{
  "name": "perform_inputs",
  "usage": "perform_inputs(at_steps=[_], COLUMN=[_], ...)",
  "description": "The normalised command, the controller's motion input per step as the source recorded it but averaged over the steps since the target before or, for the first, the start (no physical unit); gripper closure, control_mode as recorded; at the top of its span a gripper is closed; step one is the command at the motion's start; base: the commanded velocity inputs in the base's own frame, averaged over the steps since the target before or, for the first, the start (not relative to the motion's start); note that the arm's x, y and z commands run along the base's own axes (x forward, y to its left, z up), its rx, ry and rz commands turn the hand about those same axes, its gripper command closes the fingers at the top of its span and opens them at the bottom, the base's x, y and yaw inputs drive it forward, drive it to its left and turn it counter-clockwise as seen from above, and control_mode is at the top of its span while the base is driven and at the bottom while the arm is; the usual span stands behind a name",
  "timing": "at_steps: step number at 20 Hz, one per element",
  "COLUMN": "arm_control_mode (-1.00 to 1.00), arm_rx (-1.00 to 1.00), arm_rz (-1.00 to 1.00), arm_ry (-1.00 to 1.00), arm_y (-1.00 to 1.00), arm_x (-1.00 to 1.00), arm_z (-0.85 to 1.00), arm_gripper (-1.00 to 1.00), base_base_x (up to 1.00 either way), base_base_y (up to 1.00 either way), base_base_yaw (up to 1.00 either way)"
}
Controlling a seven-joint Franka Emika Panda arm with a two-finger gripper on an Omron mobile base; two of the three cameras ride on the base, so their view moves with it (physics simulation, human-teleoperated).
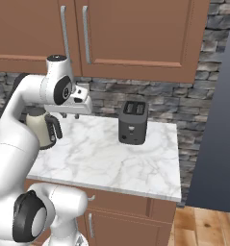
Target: Navigate to the stand mixer.
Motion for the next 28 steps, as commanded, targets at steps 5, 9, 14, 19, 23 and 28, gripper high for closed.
perform_inputs(at_steps=[5, 9, 14, 19, 23, 28], arm_control_mode=[1.0, 1.0, 1.0, 1.0, 1.0, 1.0], arm_rx=[0.0, 0.0, 0.0, 0.0, 0.0, 0.0], arm_rz=[0.0, 0.0, 0.0, 0.0, 0.0, 0.0], arm_ry=[0.0, 0.0, 0.0, 0.0, 0.0, 0.0], arm_y=[0.0, 0.0, 0.0, 0.0, 0.0, 0.0], arm_x=[0.0, 0.0, 0.0, 0.0, 0.0, 0.0], arm_z=[0.0, 0.0, 0.0, 0.0, 0.0, 0.0], arm_gripper=[-1.0, -1.0, -1.0, -1.0, -1.0, -1.0], base_base_x=[0.0, 0.0, 0.0, -0.17, -0.62, -0.58], base_base_y=[0.0, 0.0, 0.0, 0.0, 0.04, 0.01], base_base_yaw=[0.0, 0.0, 0.0, 0.0, 0.01, 0.32])
